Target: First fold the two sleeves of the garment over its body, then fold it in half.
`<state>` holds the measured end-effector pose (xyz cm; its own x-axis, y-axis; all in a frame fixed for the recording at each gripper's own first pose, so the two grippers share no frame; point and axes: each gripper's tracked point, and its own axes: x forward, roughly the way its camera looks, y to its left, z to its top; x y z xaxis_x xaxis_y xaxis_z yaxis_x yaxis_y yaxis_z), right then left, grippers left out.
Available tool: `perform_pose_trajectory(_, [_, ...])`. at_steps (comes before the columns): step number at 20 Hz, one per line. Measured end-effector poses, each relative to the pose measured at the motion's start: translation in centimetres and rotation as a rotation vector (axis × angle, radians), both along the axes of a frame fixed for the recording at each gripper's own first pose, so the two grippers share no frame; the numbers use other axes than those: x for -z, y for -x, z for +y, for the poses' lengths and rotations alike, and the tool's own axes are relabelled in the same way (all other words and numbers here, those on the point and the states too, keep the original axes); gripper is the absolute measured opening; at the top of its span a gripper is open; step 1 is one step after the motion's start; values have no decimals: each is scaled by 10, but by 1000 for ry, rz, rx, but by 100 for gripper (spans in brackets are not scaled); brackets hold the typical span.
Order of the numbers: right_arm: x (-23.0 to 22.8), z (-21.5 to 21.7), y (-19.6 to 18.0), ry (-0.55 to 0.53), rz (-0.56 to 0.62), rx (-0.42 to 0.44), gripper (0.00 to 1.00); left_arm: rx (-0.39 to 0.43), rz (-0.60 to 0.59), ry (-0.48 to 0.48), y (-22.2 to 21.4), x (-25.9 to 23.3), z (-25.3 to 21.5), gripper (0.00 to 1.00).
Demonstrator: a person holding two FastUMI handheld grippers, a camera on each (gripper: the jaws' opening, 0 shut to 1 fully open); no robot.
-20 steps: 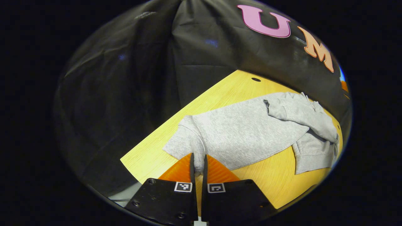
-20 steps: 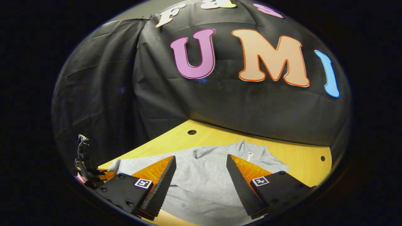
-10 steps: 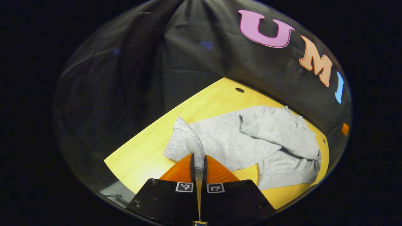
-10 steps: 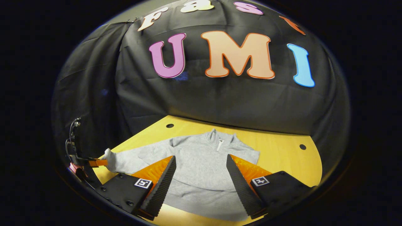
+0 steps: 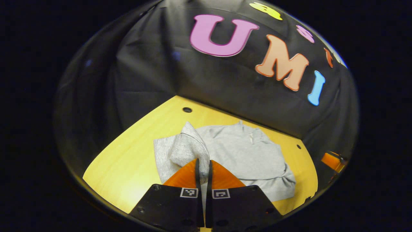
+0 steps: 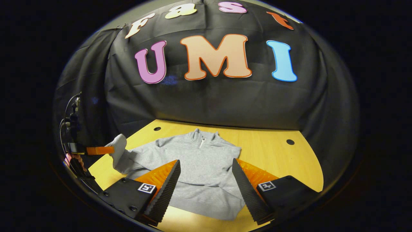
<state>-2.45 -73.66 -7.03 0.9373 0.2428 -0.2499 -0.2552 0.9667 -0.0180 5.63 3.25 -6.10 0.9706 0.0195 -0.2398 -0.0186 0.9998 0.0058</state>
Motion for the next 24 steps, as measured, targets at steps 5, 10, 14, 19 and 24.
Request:
perform_pose_trajectory(5, [2, -40, 6, -7, -4, 55, 99, 179, -2, -30, -37, -5, -100, 1])
perform_pose_trajectory(10, [10, -72, 8, -20, 16, 96, 97, 324, 5, -45, -61, -1, -185, 4])
perform_pose_trajectory(14, [14, -93, 6, -27, 26, 122, 97, 425, 13, -77, -81, 7, -241, 1])
perform_pose_trajectory(19, [19, -116, -3, -50, 38, 155, 99, 502, 40, -118, -106, 29, -291, 1])
perform_pose_trajectory(24, [33, -132, -11, -16, 61, 166, 99, 581, 52, -209, -146, 59, -332, 2])
